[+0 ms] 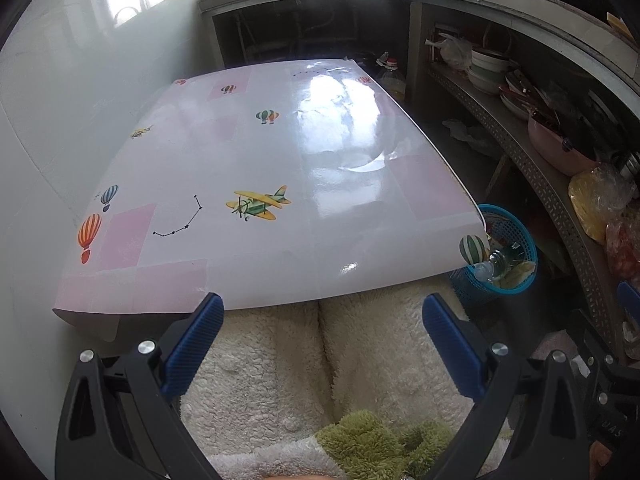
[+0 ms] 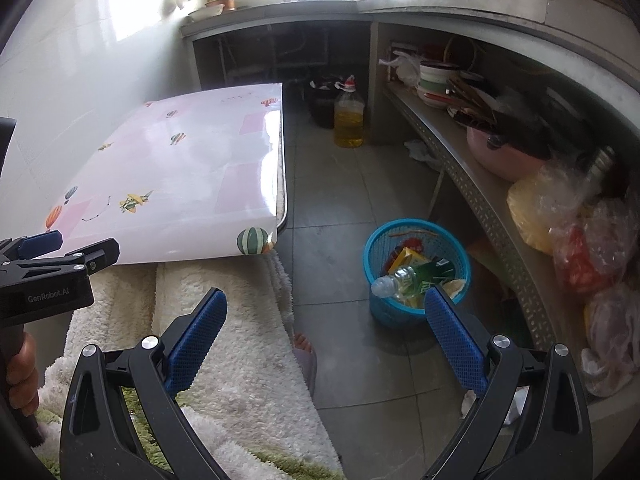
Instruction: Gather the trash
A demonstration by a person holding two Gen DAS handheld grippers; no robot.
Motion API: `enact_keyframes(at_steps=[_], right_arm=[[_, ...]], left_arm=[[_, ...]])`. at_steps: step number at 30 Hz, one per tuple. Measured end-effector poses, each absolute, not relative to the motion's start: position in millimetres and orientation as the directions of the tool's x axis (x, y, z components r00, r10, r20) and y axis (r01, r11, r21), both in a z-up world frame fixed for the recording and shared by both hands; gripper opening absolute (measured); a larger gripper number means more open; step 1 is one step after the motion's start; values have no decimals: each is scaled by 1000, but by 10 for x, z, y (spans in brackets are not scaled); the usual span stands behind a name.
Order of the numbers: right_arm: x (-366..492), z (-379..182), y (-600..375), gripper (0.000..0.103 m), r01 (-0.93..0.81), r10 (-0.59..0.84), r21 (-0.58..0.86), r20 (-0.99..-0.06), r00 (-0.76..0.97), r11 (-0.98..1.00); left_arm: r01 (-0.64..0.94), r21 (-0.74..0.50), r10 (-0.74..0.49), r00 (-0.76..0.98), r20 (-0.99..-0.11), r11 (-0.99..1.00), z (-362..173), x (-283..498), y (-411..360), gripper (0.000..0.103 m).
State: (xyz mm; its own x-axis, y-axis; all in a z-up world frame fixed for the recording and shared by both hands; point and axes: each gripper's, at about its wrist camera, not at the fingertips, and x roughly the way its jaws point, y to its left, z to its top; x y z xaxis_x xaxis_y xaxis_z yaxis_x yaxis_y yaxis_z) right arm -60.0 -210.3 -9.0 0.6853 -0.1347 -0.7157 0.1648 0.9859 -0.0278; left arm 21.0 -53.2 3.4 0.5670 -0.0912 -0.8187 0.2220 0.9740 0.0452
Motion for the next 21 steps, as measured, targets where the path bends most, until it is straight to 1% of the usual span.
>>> enact_keyframes(at_steps=[21], right_arm=[[-607, -83, -2110, 95, 168, -132, -22, -716, 686, 986]], left_arm=[[221, 37, -97, 561, -822, 974, 30, 167, -536, 97]])
